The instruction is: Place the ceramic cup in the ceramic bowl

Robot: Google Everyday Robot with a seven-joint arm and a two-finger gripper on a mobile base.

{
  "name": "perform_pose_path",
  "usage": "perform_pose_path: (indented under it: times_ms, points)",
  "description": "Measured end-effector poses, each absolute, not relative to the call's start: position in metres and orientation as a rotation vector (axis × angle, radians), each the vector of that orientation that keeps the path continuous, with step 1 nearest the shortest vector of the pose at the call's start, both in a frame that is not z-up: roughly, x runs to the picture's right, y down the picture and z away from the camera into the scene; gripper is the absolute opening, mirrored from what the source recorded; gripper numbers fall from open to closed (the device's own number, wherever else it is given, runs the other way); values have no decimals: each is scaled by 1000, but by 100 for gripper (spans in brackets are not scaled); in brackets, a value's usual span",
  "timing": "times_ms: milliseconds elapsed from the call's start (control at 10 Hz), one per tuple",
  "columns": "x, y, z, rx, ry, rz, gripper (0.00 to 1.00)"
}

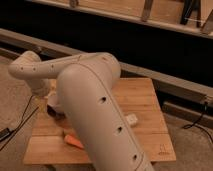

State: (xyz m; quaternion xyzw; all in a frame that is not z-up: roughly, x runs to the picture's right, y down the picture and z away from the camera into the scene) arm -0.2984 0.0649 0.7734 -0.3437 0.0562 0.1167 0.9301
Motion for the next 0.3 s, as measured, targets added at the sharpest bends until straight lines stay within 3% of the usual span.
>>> perform_pose_path:
  times_ms: [300]
  points:
    - [-303, 64, 769, -717, 94, 248, 80]
